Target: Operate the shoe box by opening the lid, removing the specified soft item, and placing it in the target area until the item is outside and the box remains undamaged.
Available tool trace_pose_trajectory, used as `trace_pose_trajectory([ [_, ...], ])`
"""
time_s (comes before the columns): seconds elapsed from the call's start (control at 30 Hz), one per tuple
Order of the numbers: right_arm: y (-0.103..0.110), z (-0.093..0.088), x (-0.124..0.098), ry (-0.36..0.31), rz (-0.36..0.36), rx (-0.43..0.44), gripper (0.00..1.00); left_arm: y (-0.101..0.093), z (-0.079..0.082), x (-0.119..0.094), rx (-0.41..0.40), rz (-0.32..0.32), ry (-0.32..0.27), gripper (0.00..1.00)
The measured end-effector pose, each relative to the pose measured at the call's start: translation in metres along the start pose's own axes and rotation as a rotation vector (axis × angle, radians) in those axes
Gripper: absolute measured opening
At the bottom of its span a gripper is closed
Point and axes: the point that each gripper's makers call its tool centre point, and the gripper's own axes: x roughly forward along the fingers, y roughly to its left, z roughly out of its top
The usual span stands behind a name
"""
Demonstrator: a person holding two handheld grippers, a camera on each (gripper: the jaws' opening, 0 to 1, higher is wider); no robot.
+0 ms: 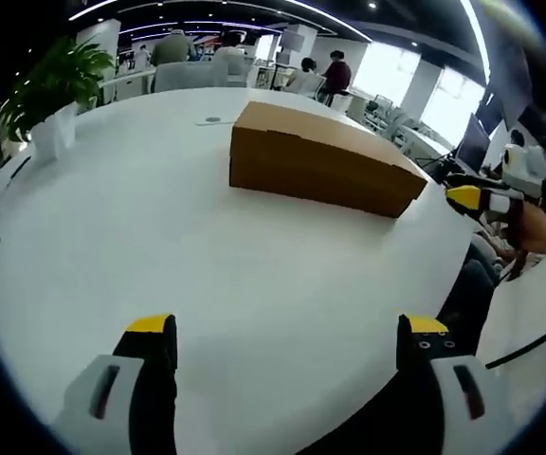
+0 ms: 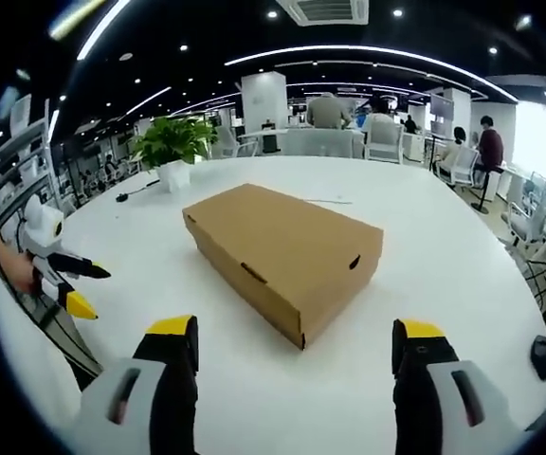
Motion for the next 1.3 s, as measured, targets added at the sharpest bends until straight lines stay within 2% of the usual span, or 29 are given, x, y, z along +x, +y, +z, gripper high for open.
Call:
trace_pose_trajectory([
  [0.17,-0.003,-0.004,0.003,0.019,-0.005,-0.046,0.80,0.006,0.002,0.002,0.022,0.012,0.010,0.99],
  [0.33,0.000,-0.002,0.003,0.017,-0.002,-0.051,0.81,0.009,0.007,0.008,0.108,-0.001,0.030,0.99],
  [0.37,0.000,-0.002,0.004,0.018,-0.002,-0.053,0.81,0.004,0.010,0.009,0.108,0.001,0.029,0.99],
  [0.5,-0.003,-0.004,0.004,0.027,-0.012,-0.071,0.80,0.012,0.024,0.012,0.077,0.008,-0.005,0.99],
  [0.57,-0.004,-0.004,0.004,0.027,-0.015,-0.071,0.79,0.015,0.026,0.014,0.071,0.006,-0.010,0.99],
  [0.7,-0.004,-0.006,0.002,0.027,-0.016,-0.070,0.79,0.013,0.028,0.012,0.102,0.001,0.003,0.99],
  [0.8,-0.005,-0.007,0.000,0.023,-0.014,-0.054,0.80,0.019,0.038,0.012,0.118,-0.001,0.000,0.99],
  [0.93,-0.005,-0.012,0.000,0.041,-0.004,-0.052,0.78,0.017,0.046,0.013,0.136,-0.018,0.005,0.99],
  [1.0,-0.003,-0.012,0.000,0.045,0.011,-0.056,0.74,0.005,0.043,0.011,0.235,-0.089,0.052,0.99],
  [1.03,-0.002,-0.010,-0.001,0.041,0.018,-0.055,0.72,0.009,0.043,0.008,0.318,-0.100,0.077,0.99],
  [1.07,-0.001,-0.008,-0.002,0.035,0.019,-0.056,0.71,0.009,0.042,0.007,0.354,-0.103,0.092,0.99],
  [1.1,-0.001,-0.007,-0.002,0.031,0.019,-0.059,0.72,0.002,0.038,0.005,0.369,-0.126,0.114,0.99],
  [1.17,-0.001,-0.005,-0.002,0.027,0.014,-0.060,0.72,0.000,0.035,0.004,0.381,-0.157,0.132,0.99],
  [1.3,-0.001,-0.004,-0.003,0.019,0.008,-0.049,0.75,-0.003,0.037,0.009,0.403,-0.161,0.144,0.99],
])
